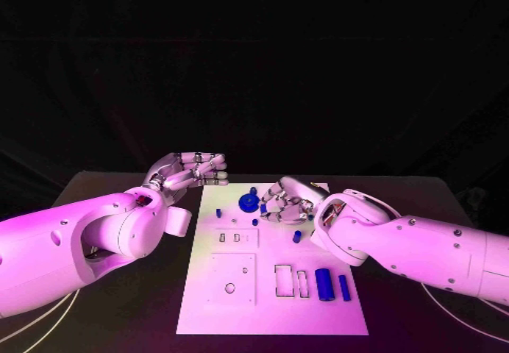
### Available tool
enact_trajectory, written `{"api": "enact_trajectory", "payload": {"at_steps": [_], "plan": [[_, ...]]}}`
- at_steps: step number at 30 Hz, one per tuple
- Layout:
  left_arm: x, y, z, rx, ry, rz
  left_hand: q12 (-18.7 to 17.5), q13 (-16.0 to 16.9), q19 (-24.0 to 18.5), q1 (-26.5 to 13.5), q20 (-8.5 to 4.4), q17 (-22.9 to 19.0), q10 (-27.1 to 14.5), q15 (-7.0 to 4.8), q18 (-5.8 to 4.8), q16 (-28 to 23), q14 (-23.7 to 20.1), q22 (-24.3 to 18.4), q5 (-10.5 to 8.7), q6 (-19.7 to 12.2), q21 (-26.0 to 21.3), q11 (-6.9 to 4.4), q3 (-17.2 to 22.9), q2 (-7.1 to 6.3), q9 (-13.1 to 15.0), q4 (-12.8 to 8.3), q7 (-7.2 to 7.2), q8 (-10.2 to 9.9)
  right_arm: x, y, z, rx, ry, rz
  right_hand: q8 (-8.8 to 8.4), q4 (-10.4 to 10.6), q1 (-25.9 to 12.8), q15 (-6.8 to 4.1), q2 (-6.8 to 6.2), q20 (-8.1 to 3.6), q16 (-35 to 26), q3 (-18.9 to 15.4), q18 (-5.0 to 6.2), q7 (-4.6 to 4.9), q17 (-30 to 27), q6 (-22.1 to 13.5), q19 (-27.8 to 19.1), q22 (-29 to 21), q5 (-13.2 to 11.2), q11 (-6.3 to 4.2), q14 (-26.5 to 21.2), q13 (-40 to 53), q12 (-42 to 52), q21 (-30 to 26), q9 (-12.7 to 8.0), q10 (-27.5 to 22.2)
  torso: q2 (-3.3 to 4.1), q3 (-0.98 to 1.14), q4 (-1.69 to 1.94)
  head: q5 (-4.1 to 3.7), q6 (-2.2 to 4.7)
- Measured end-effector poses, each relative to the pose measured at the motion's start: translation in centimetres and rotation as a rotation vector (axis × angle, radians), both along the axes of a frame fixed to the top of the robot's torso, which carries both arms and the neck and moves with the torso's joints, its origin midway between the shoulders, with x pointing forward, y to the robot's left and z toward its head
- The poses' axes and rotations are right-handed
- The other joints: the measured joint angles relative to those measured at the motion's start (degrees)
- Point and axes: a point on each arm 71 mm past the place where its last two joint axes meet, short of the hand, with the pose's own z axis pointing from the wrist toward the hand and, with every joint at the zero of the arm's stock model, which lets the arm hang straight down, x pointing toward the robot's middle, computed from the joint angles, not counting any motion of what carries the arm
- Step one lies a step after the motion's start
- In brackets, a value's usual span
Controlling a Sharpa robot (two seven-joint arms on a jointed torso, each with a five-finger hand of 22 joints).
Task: Assemble the parts on the task board
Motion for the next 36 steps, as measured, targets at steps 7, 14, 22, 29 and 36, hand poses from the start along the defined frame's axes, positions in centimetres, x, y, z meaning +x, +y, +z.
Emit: {"api": "enact_trajectory", "payload": {"at_steps": [7,14,22,29,36], "plan": [[0.0,-0.1,0.0,0.000,0.001,-0.002,0.0,0.0,0.0,0.0,0.00,0.0,0.0,0.00,0.00,0.0,0.0,0.0,0.00,0.0,0.0,0.00,0.0,0.00,0.0,0.0,0.00,0.0,-1.0,2.7,-1.6,-0.040,0.002,0.035,0.00,0.0,0.0,0.00,0.00,0.00,0.0,0.0,0.00,-0.09,0.0,-0.1,0.0,0.0,0.0,0.00,0.0,0.0,0.0,0.0,0.0,0.0,0.06,-0.04,-0.08,0.57,-0.32],[0.0,-0.2,0.0,-0.001,0.001,-0.004,0.0,0.0,0.0,0.0,0.00,0.0,0.0,0.00,0.01,0.0,0.0,0.0,0.00,0.0,0.0,0.00,0.0,0.00,0.0,0.0,0.00,0.0,-1.7,4.2,-2.6,-0.087,-0.007,0.060,0.00,0.0,-0.1,0.00,-0.12,0.01,0.0,0.0,0.00,-0.18,0.0,-0.2,0.0,0.0,-0.1,0.00,0.0,0.0,0.0,0.0,0.0,0.0,0.12,0.01,-0.12,0.63,-0.65],[0.0,-0.2,0.0,-0.001,0.001,-0.005,0.0,0.0,0.0,0.0,0.00,0.0,0.0,0.00,0.00,0.0,0.0,0.0,0.00,0.0,0.0,0.00,0.0,0.00,0.0,0.0,0.00,0.0,-1.7,4.6,-3.2,-0.131,-0.014,0.056,0.00,0.0,-0.4,0.00,-0.41,0.01,0.0,0.0,0.00,-0.19,0.0,-0.2,0.0,0.0,-0.2,0.00,0.0,0.0,0.0,0.0,0.0,0.0,0.12,0.04,-0.15,0.61,-0.94],[0.0,-0.3,0.0,-0.001,0.001,-0.005,0.0,0.0,0.0,0.0,0.00,0.0,0.0,0.00,0.00,0.0,0.0,0.0,0.00,0.0,0.0,0.00,0.0,0.00,0.0,0.0,0.00,0.0,-1.9,5.0,-3.6,-0.155,-0.016,0.064,0.01,0.0,-0.7,0.00,-0.71,0.01,0.0,0.0,0.00,-0.22,0.0,-0.2,0.0,0.0,-0.2,0.00,0.0,0.0,0.0,0.0,0.0,0.0,0.13,0.08,-0.12,0.70,-1.05],[0.0,-0.2,0.0,-0.001,0.001,-0.005,0.0,0.0,0.0,0.0,0.00,0.0,0.0,0.00,0.00,0.0,0.0,0.0,0.00,0.0,0.0,0.00,0.0,0.00,0.0,0.0,0.00,0.0,-1.8,5.1,-3.6,-0.170,-0.024,0.068,0.02,-0.1,-1.1,0.00,-0.78,0.01,0.0,-0.1,0.00,-0.30,0.0,-0.3,0.0,0.0,-0.3,0.00,0.0,-0.2,0.0,0.0,0.0,0.0,0.12,0.07,-0.13,0.83,-1.20]]}}
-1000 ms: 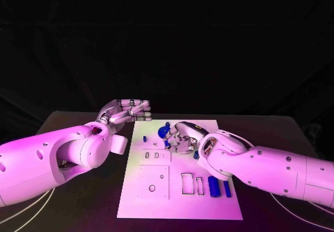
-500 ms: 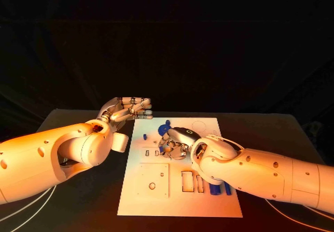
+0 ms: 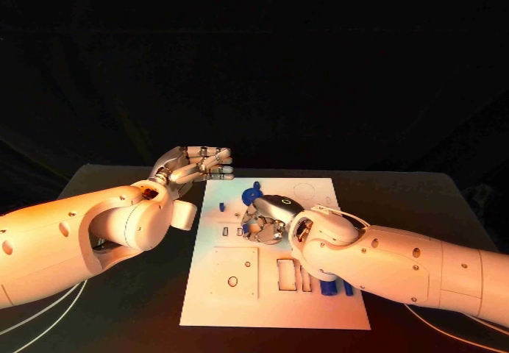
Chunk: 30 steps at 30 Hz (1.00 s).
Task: Assemble the parts on the task board
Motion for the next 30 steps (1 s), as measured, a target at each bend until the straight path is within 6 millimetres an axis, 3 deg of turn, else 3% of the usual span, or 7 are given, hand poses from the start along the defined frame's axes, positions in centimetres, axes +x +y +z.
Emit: {"api": "enact_trajectory", "payload": {"at_steps": [12,16,19,30], "plan": [[-0.01,0.06,0.00,0.000,0.000,0.001,0.0,0.0,0.0,0.0,0.00,0.0,0.0,0.00,0.00,0.0,0.0,0.0,0.00,0.0,0.0,0.00,0.0,0.00,0.0,0.0,0.00,0.0,0.08,0.02,-0.01,-0.016,-0.008,0.002,0.31,0.2,-1.1,0.00,-0.91,0.00,0.0,-0.2,0.00,-0.10,0.0,-0.1,0.0,0.0,-0.2,0.31,0.0,-0.9,-0.9,0.0,0.9,-0.5,-0.05,-0.03,0.05,-0.10,-0.07],[-0.01,0.09,0.00,0.001,0.000,0.002,0.0,0.0,0.0,0.0,0.00,0.0,0.0,0.00,0.00,0.0,0.0,0.0,0.00,0.0,0.0,0.00,0.0,0.00,0.0,0.0,0.00,0.0,0.08,0.00,-0.07,-0.021,-0.011,0.002,0.50,0.2,-1.6,0.00,-1.31,0.00,0.0,-0.2,0.00,0.27,0.0,-1.4,0.0,0.0,-0.3,0.63,0.0,-1.7,-1.7,-0.2,1.3,-1.5,-0.05,-0.03,0.05,-0.17,-0.07],[-0.01,0.11,0.00,0.001,0.001,0.002,0.0,0.0,0.0,0.0,0.00,0.0,0.0,0.00,0.00,0.0,0.0,0.0,0.00,0.0,0.0,0.00,0.0,0.01,0.0,0.0,0.00,0.0,0.04,-0.07,-0.28,-0.027,-0.009,0.001,-0.27,0.2,-2.1,0.00,-1.43,0.00,0.0,-0.2,0.00,0.70,0.0,-2.1,0.0,0.0,-0.2,0.72,0.0,-2.0,-1.9,-0.3,0.9,-1.6,-0.05,-0.03,0.03,-0.24,-0.07],[0.00,0.14,-0.01,0.001,0.001,0.003,0.0,0.0,0.0,0.3,0.00,0.1,0.0,0.00,0.00,0.0,0.0,0.0,0.00,0.0,0.0,0.00,0.0,0.30,0.0,0.0,0.00,0.0,0.02,-0.09,-0.28,-0.031,-0.018,0.000,-0.55,0.3,-2.6,0.23,-1.96,0.00,-0.2,-0.3,0.00,1.10,0.0,-3.1,0.0,0.0,-0.2,1.28,0.2,-2.8,-2.8,-0.5,0.6,-2.5,-0.05,-0.03,0.04,-0.30,-0.05]]}}
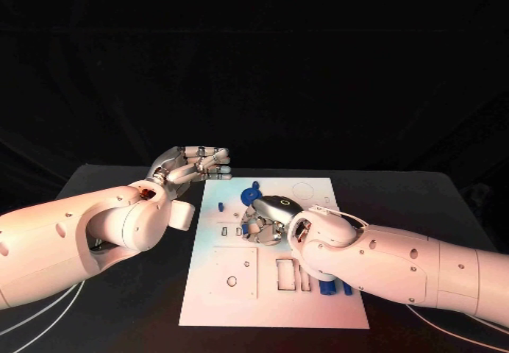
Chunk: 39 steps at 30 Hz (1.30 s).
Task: Assemble the parts on the task board
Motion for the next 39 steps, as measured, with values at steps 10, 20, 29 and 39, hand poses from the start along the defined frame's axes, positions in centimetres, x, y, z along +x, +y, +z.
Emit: {"api": "enact_trajectory", "payload": {"at_steps": [10,20,29,39], "plan": [[0.0,0.0,0.0,0.000,0.001,0.000,0.0,0.0,0.0,0.0,0.00,0.0,0.0,0.00,0.00,0.0,0.0,0.0,0.00,0.0,0.0,0.00,0.0,0.00,0.0,0.0,0.00,0.0,0.0,0.0,0.0,0.001,-0.004,-0.001,-1.18,0.4,-2.0,0.82,-1.96,0.43,-0.7,-2.0,0.01,0.92,0.0,-3.0,0.0,0.0,0.2,0.89,0.0,-1.6,-1.5,-1.1,-0.6,-1.9,0.01,0.00,-0.03,0.09,-0.07],[0.0,0.1,-0.1,0.005,0.009,-0.003,0.0,0.0,0.0,0.0,0.00,0.2,0.0,0.00,0.00,0.0,0.0,0.1,0.00,0.0,0.4,0.00,-0.2,0.00,0.0,-0.2,0.00,-0.2,-0.1,-0.6,-0.1,0.023,-0.015,-0.012,-3.16,1.9,-3.0,2.15,-3.01,1.66,-0.7,-8.0,0.00,2.46,0.0,-8.6,0.0,0.0,-1.4,2.31,-0.1,-4.3,-3.6,-2.2,-2.0,-5.2,-0.01,0.00,-0.02,0.18,0.14],[0.3,0.3,-0.4,0.051,0.023,-0.017,1.7,1.3,2.3,0.0,-1.43,2.7,5.3,-2.33,0.00,3.6,6.3,1.7,0.00,1.5,3.9,-1.66,-1.0,-0.02,0.3,0.2,-0.91,-0.2,-1.2,-2.4,1.8,0.132,-0.041,-0.007,-2.36,2.9,0.0,2.15,-1.23,2.06,-0.9,-10.8,0.01,2.68,0.0,-8.8,0.0,0.0,0.8,2.62,-0.1,-4.3,-3.4,-2.2,-2.2,-5.5,-0.12,0.03,-0.07,0.25,0.39],[0.8,-0.8,-2.2,0.262,0.104,-0.143,12.0,9.3,15.3,-0.7,-9.52,33.3,17.5,-8.90,-0.02,39.1,24.5,11.5,0.00,9.0,21.4,-7.84,0.9,-1.16,2.7,3.1,-5.32,2.9,1.1,-10.1,7.8,0.318,0.002,-0.121,0.51,2.0,1.8,2.15,0.05,2.06,-1.2,-9.9,0.00,1.23,0.0,-5.1,0.0,0.0,2.7,1.48,-0.1,-4.4,-3.2,-2.5,-1.6,-4.3,-1.05,-0.03,-0.15,0.57,-0.07]]}}
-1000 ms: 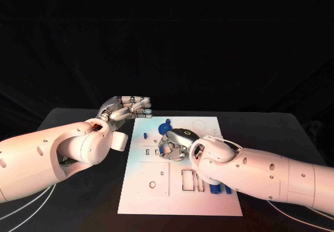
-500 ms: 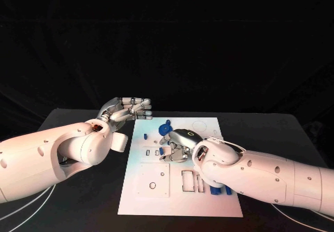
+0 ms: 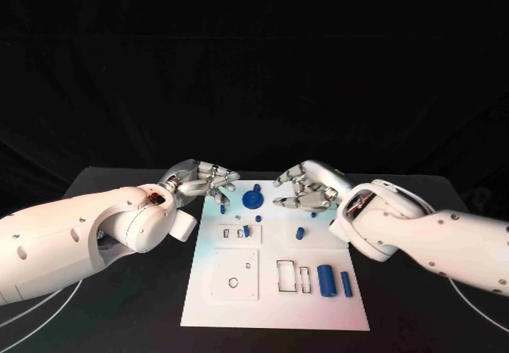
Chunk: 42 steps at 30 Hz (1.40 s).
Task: Assemble the parts on the task board
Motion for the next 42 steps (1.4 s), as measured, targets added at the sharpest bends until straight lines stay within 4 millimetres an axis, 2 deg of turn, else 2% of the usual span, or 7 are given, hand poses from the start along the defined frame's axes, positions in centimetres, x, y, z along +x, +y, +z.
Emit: {"api": "enact_trajectory", "payload": {"at_steps": [2,5,6,10,14,22,42], "plan": [[0.2,-0.3,-0.3,0.053,0.011,-0.025,2.4,2.1,2.5,-1.3,-0.67,10.1,0.8,-0.48,0.01,9.7,0.8,5.7,0.00,0.4,5.1,-0.41,-0.2,0.04,0.7,0.5,-0.43,0.5,0.2,-1.2,0.3,0.027,0.023,-0.021,0.01,0.0,0.0,-0.14,0.00,-0.03,0.0,0.0,0.00,0.00,0.0,0.0,0.0,0.0,0.0,0.00,-0.1,0.0,0.0,0.0,0.0,0.0,-0.20,-0.02,-0.03,0.15,-0.21],[0.5,-0.8,-1.0,0.168,0.026,-0.064,9.4,8.2,11.6,-3.3,-2.33,28.9,2.1,-1.69,-2.82,27.7,1.3,27.5,0.00,1.9,21.1,-1.70,0.0,1.08,2.9,0.8,-1.67,2.2,0.4,-3.1,0.7,0.069,0.059,-0.058,0.01,0.0,0.0,-0.22,0.05,-0.38,-0.2,0.0,0.00,0.00,0.0,0.0,-0.1,0.0,0.0,0.00,-0.2,-0.1,0.0,0.0,0.0,0.0,-0.58,-0.01,-0.15,0.51,-0.62],[0.7,-0.9,-1.2,0.224,0.029,-0.079,16.6,15.6,14.4,-4.8,-3.08,31.2,1.8,-2.39,-4.09,32.7,1.3,35.0,0.00,2.1,26.4,-2.12,0.0,1.35,4.6,1.4,-1.85,3.1,0.4,-3.8,0.8,0.085,0.072,-0.071,0.01,0.0,-0.2,-0.22,0.19,-0.38,-0.2,0.0,0.00,0.00,0.0,0.0,-0.1,0.0,0.0,0.00,-0.2,-0.1,0.0,0.0,0.0,0.0,-0.69,0.03,-0.19,0.64,-0.71],[1.1,-1.2,-2.0,0.408,0.036,-0.114,42.1,42.2,19.0,-9.2,-3.97,32.3,3.9,-3.14,-5.83,39.7,1.3,48.8,0.26,1.6,35.2,-2.98,-0.9,1.60,11.0,0.9,-3.58,7.0,0.4,-5.4,1.0,0.124,0.104,-0.104,0.01,0.2,-0.3,-0.22,0.26,-0.44,-0.2,-0.2,0.00,0.00,0.0,0.0,0.0,0.0,0.0,0.00,-0.2,-0.1,0.0,0.0,0.0,0.0,-1.07,0.24,-0.32,1.03,-1.24],[1.3,-1.5,-2.6,0.566,0.059,-0.137,52.4,53.4,20.7,-14.7,-4.41,32.3,5.1,-3.39,-6.68,41.5,1.3,53.5,0.26,1.0,38.3,-3.25,-4.6,1.66,18.3,1.3,-4.43,11.5,0.4,-6.6,1.1,0.144,0.120,-0.129,0.01,0.2,-0.3,-0.22,0.26,-0.44,-0.2,-0.2,0.00,0.00,0.0,0.0,0.0,0.0,0.0,0.00,-0.2,-0.1,0.0,0.0,0.0,0.0,-1.36,0.44,-0.42,1.46,-1.64],[2.0,-2.6,-2.9,0.770,0.105,-0.140,54.0,55.8,20.7,-19.9,-4.41,32.3,4.6,-3.39,-6.68,41.5,1.3,53.6,0.23,-1.6,38.9,-3.43,-9.3,2.28,25.9,1.5,-4.39,14.4,0.6,-7.3,1.0,0.156,0.132,-0.150,0.00,0.3,-0.3,-0.44,0.26,-0.43,-0.2,-0.3,0.00,0.00,0.0,0.0,0.0,0.0,0.4,-0.41,0.0,0.7,0.6,0.0,0.0,0.4,-1.64,0.73,-0.55,1.75,-1.94],[3.1,-4.5,-3.2,0.945,0.184,-0.126,53.9,55.9,20.7,-20.4,-4.41,32.2,4.6,-3.38,-6.67,41.5,1.2,53.6,0.22,-2.0,39.1,-3.43,-9.7,2.66,28.0,1.4,-4.41,14.7,0.7,-7.4,0.9,0.151,0.138,-0.160,0.00,0.5,-0.3,-0.43,0.26,-0.43,-0.2,-0.5,0.00,0.00,0.0,0.0,0.0,0.0,0.4,-0.41,0.0,0.8,0.6,0.0,0.0,0.4,-1.59,0.67,-0.52,1.47,-3.17]]}}
